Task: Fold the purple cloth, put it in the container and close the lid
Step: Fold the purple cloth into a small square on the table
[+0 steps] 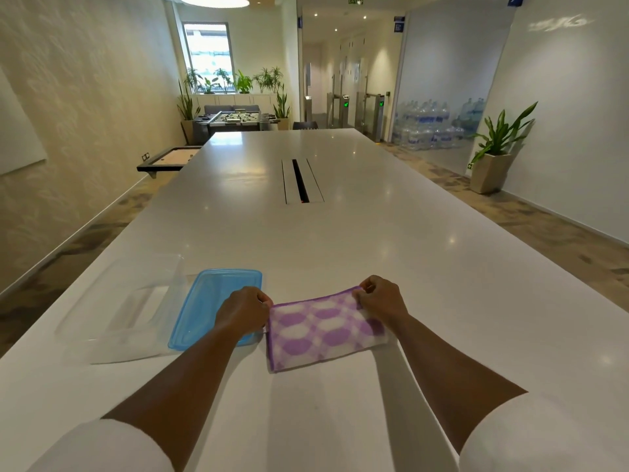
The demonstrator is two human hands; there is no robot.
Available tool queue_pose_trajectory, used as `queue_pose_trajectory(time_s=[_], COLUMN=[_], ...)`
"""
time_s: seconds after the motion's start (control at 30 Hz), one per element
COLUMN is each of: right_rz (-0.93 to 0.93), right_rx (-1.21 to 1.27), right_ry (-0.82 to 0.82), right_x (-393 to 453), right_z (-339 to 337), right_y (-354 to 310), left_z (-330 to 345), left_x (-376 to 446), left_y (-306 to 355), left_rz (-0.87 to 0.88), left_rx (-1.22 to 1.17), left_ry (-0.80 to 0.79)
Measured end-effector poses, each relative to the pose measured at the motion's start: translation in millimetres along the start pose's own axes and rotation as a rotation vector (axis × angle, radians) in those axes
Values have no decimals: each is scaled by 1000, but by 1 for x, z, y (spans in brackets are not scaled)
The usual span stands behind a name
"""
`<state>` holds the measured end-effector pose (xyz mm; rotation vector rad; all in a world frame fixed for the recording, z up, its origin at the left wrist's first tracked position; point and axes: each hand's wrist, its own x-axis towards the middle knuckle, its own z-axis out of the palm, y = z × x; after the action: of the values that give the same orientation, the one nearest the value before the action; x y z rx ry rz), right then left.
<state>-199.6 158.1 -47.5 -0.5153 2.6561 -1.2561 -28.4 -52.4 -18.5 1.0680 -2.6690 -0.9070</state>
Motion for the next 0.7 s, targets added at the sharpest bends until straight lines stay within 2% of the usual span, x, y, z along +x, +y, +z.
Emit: queue_pose_trajectory(time_s=[0.17, 0.27, 0.37, 0.47, 0.57, 0.7], right_rz=[-2, -30, -125, -310, -506, -641], right_rx=[-102, -159, -230, -330, -406, -433], right_ry=[-7, -10, 104, 213, 127, -34], right_x=[4, 4, 4, 3, 0, -6], right_z=[8, 13, 18, 25, 34, 45], right_y=[5, 6, -2, -19, -27, -14], left_z=[4, 9, 19, 37, 59, 83], left_x=[4, 5, 3, -2, -11, -16], left_y=[2, 9, 26, 47, 57, 49], left_rz=[28, 104, 271, 401, 445, 459], left_rx=[67, 174, 174, 177, 222, 276], left_ry=[16, 131, 196, 111, 58, 55])
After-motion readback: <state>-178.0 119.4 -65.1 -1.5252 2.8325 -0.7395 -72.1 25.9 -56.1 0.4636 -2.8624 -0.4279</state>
